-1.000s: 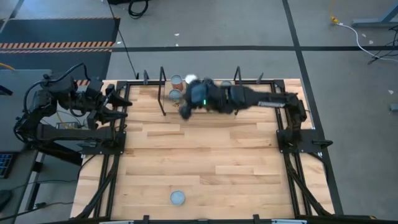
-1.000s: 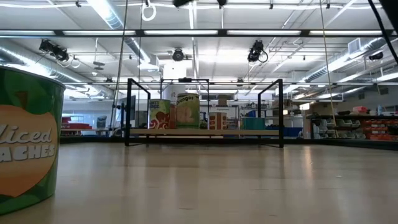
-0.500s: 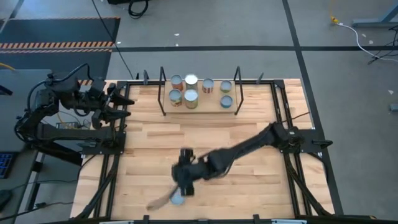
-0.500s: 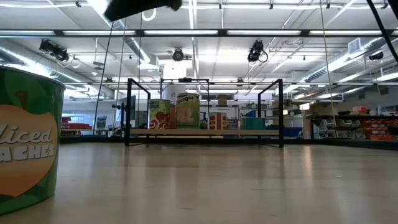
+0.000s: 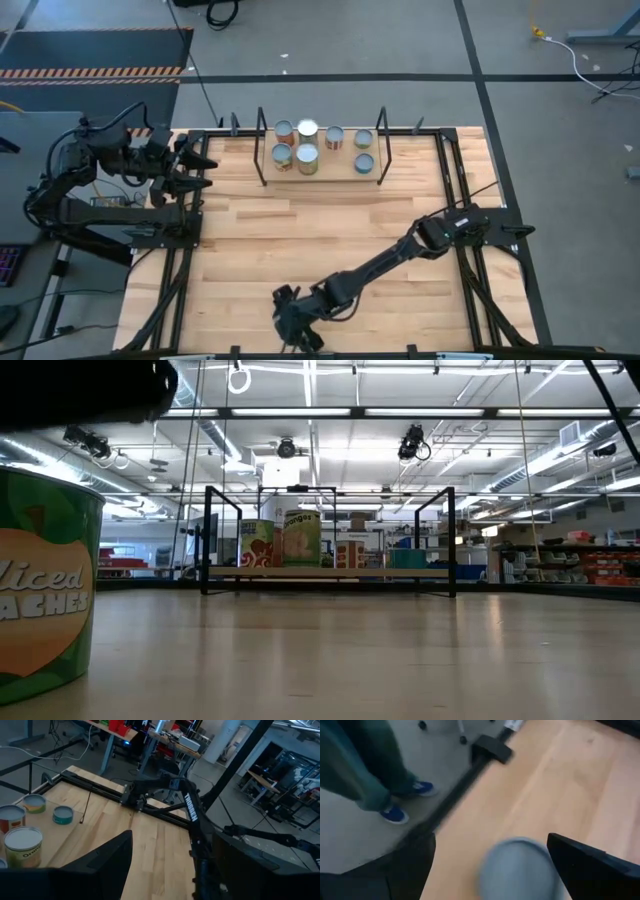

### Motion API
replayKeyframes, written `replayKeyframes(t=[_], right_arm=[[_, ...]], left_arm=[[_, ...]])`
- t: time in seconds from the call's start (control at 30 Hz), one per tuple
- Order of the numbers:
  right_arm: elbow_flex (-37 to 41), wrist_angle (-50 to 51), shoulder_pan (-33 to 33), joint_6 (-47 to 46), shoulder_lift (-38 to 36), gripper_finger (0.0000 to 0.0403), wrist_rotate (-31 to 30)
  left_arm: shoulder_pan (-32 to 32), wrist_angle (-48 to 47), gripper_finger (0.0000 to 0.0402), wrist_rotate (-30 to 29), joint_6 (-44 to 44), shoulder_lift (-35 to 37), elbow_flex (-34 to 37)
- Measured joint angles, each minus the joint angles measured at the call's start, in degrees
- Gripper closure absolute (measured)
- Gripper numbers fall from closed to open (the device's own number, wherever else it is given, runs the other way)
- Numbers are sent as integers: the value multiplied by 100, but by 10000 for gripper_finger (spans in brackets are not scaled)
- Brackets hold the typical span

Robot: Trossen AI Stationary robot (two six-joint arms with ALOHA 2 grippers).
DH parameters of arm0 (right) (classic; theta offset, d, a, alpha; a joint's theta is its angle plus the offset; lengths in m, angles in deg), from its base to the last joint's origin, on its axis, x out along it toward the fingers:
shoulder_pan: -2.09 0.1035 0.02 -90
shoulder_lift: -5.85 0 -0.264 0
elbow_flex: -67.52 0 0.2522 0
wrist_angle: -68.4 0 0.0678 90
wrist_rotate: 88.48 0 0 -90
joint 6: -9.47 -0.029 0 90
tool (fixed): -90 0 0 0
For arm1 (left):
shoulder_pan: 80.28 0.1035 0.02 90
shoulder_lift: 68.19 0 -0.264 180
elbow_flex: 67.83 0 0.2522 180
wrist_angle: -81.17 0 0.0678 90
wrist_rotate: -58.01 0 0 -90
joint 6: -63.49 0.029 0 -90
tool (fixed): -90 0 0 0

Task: Pick and place cans onto a shelf
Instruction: Put the canned sliced peaches on the shelf

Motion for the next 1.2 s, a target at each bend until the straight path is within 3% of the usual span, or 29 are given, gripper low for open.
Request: replayKeyframes(t=[0.4, 0.67, 1.0, 1.2], right_arm=[[29, 132, -321, 644, -14, 9, 663], [684, -149, -475, 948, -11, 18, 1066], [986, -1449, -405, 1806, -17, 83, 1173], [1032, -1447, -416, 1842, -18, 127, 1147]], left_arm=[[0, 7, 127, 0, 1, -1, 0], [0, 3, 127, 0, 1, -1, 0], [0, 4, 127, 0, 1, 1, 0], [0, 4, 127, 0, 1, 1, 0]])
